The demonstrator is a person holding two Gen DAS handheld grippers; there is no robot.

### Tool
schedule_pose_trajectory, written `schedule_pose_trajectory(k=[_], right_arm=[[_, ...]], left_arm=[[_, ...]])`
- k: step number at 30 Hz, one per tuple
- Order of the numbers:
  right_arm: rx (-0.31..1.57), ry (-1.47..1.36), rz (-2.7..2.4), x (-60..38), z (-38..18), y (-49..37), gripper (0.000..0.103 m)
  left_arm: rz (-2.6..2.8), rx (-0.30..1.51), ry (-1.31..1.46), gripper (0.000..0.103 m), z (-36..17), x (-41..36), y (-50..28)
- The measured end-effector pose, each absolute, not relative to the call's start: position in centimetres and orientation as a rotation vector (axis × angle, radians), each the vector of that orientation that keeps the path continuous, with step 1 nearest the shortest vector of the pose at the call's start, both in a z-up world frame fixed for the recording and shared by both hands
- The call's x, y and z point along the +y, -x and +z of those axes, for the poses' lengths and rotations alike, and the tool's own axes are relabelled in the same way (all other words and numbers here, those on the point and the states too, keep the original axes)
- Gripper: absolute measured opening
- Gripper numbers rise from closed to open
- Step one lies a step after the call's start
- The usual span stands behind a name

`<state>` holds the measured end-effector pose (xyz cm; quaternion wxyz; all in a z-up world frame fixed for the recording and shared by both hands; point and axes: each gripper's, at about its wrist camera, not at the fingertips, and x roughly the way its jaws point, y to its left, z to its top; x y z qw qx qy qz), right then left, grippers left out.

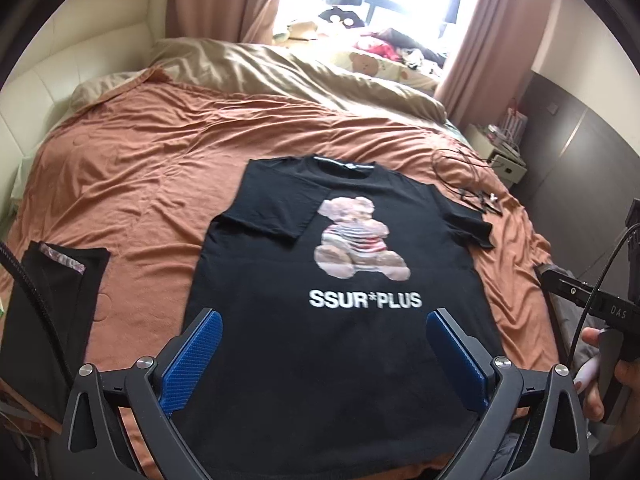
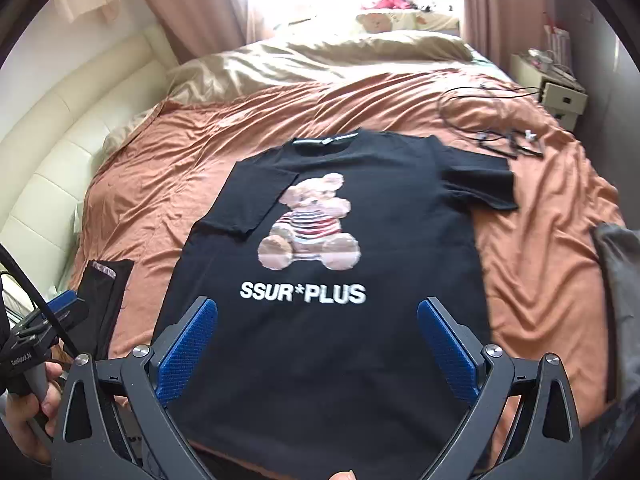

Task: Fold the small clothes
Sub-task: 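Move the right gripper to the opposite side edge of the shirt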

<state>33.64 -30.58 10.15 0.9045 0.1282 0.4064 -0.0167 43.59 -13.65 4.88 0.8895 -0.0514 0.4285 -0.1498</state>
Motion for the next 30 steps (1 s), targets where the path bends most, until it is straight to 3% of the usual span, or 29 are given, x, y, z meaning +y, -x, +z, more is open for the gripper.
schedule_pose_trajectory(k=[14, 30], right_arm=[[0.764, -0.310, -0.073, -35.8, 12.6, -24.1, 0.100], [0.712, -0.427, -0.186, -44.3, 8.7, -25.7, 0.100]], left_arm=[[-0.432, 0.867, 0.022, 0.103, 7.5, -22.1, -37.7], [-0.507, 0.898, 0.049, 0.103, 4.0, -28.1, -43.9]])
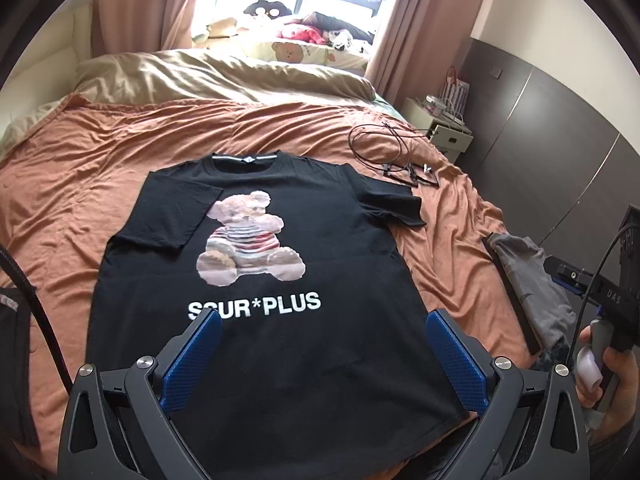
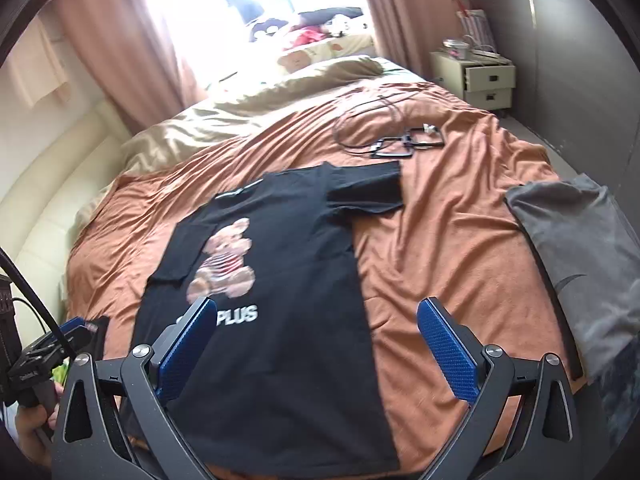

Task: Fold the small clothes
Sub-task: 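Move the right gripper to the opposite side edge of the shirt, then close the right gripper on the opposite side edge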

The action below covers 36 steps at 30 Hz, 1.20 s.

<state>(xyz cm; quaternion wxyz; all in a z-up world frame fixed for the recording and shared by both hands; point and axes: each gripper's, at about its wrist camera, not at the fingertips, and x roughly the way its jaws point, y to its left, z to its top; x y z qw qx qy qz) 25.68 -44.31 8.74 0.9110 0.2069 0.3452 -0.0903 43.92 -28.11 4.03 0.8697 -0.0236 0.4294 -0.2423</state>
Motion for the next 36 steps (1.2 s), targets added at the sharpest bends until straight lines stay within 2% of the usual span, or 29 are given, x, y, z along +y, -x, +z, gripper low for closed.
schedule_pose_trajectory(k=[15, 17, 22, 27, 31, 36], right_arm=[[0.700, -0.554, -0.214, -48.1, 0.4, -33.0, 0.100], [0.686, -0.587, -0.216, -48.8, -0.6, -34.0, 0.100], [0.634, -0.730, -0.203, -51.6, -4.1, -36.9, 0.099], [0.610, -0.907, -0.166, -55.2, -8.3, -40.3, 0.078], [0.597, -1.026, -0.144, -57.7, -10.9, -43.1, 0.069], [0.584, -1.120, -0.131, -59.7, -13.4, -46.2, 0.063]], left_arm=[[-0.531, 0.966, 0.037, 0.098, -1.4, -33.4, -52.8], [-0.537, 0.968, 0.030, 0.095, -1.9, -34.1, -54.0], [-0.561, 1.014, 0.035, 0.076, -4.0, -36.9, -57.5], [-0.589, 1.039, -0.002, 0.063, -6.3, -40.1, -60.5], [-0.604, 1.067, 0.001, 0.051, -8.3, -41.9, -62.8], [-0.623, 1.085, -0.011, 0.043, -10.2, -44.2, -65.3]])
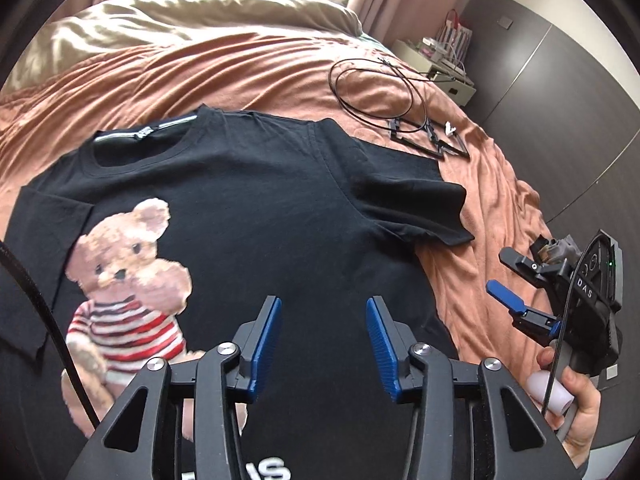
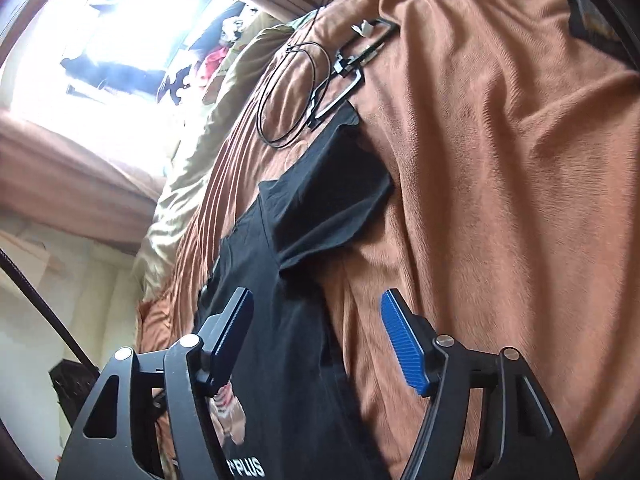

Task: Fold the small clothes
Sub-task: 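Close the right gripper on the opposite side edge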

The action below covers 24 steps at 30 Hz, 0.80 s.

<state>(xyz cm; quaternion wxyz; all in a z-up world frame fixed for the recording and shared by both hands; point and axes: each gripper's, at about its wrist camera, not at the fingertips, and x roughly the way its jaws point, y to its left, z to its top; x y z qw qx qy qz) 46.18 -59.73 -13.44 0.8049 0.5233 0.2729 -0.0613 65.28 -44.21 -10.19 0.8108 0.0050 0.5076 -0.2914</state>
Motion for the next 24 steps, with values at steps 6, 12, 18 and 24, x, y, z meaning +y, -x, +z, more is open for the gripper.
schedule_pose_trajectory(k=[6, 12, 18, 24], right_arm=[[0.591, -1.152, -0.127, -61.0, -15.3, -49.5, 0.049], [0.617, -1.175, -0.208, -62.3, -16.5, -50.6, 0.040], [0.611, -1.172, -0.232, -63.0, -16.6, -52.4, 0.030], [0.571, -1.128, -0.228, -62.3, -15.6, -52.5, 0.005]], left_arm=[[-0.636, 1.101, -0.011, 0.031, -12.1, -46.5, -68.0], [-0.662, 1.099, -0.022, 0.021, -13.4, -48.8, -69.9], [-0.697, 1.116, -0.027, 0.015, -15.1, -51.1, -71.0], [-0.730, 1.140, -0.054, 0.012, -17.0, -52.9, -71.1]])
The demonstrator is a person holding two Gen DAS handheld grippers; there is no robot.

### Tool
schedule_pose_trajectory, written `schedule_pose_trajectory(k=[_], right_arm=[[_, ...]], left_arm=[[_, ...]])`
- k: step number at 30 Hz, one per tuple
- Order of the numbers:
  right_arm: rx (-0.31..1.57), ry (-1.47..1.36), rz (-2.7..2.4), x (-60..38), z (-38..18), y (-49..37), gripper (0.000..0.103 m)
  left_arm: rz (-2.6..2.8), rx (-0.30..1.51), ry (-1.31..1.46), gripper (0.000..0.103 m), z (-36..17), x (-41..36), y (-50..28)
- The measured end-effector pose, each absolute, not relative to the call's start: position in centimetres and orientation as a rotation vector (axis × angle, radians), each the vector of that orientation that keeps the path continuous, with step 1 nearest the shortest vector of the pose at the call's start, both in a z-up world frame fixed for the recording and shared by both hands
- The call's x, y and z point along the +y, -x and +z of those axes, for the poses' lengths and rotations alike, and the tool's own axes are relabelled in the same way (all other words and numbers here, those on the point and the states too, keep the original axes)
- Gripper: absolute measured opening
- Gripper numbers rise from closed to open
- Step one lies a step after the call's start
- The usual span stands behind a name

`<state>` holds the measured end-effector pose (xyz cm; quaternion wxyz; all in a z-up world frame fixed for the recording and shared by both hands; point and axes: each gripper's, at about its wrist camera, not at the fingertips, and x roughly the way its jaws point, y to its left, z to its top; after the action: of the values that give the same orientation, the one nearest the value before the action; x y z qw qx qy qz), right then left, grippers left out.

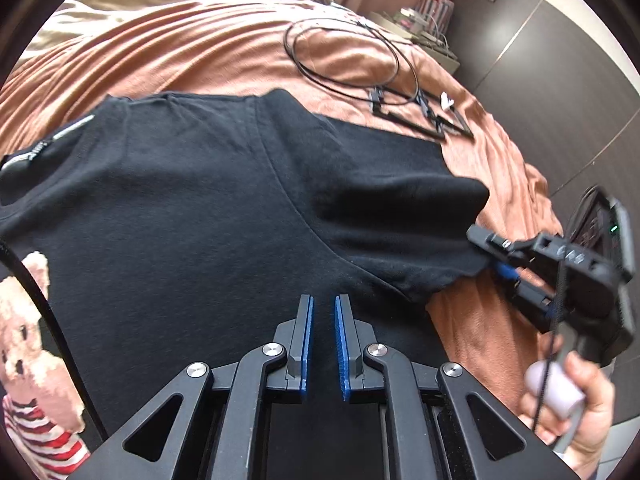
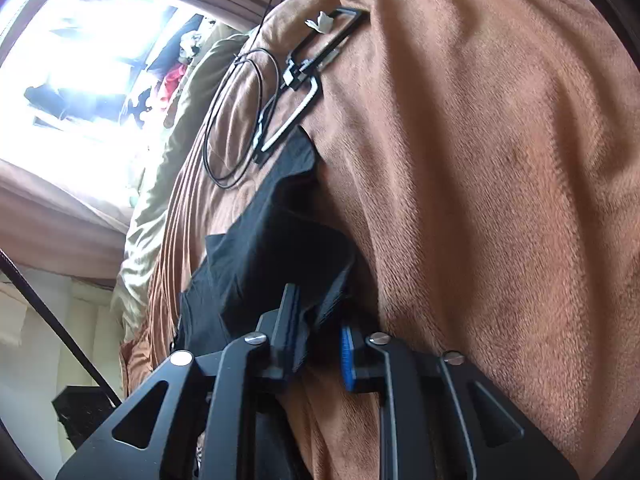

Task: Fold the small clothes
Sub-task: 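Close the right gripper on the opposite side edge, then lift and fold the gripped side and sleeve over toward the shirt's center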

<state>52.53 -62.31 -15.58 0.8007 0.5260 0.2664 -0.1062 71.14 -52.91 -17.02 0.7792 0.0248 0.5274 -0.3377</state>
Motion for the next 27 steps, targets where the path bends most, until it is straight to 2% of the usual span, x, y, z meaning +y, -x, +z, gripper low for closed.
schedule_pose_trajectory(k=[3, 12, 27], right_arm=[[0.550, -1.084, -0.199, -61.3, -13.9, -52.3, 0.002], [0.508, -1.022, -0.084, -58.6, -10.5, -52.2, 0.002], [0.587, -1.033, 0.011, -55.6, -11.5, -54.2, 0.002]], left_arm=[[-0.734, 1.158, -0.047, 0.012, -17.9, -53.3, -71.4], [-0.749, 1.172, 0.008, 0.012, -18.3, -53.5, -71.3], [-0.653, 1.127, 0.036, 0.012, -14.2, -47.0, -71.0]])
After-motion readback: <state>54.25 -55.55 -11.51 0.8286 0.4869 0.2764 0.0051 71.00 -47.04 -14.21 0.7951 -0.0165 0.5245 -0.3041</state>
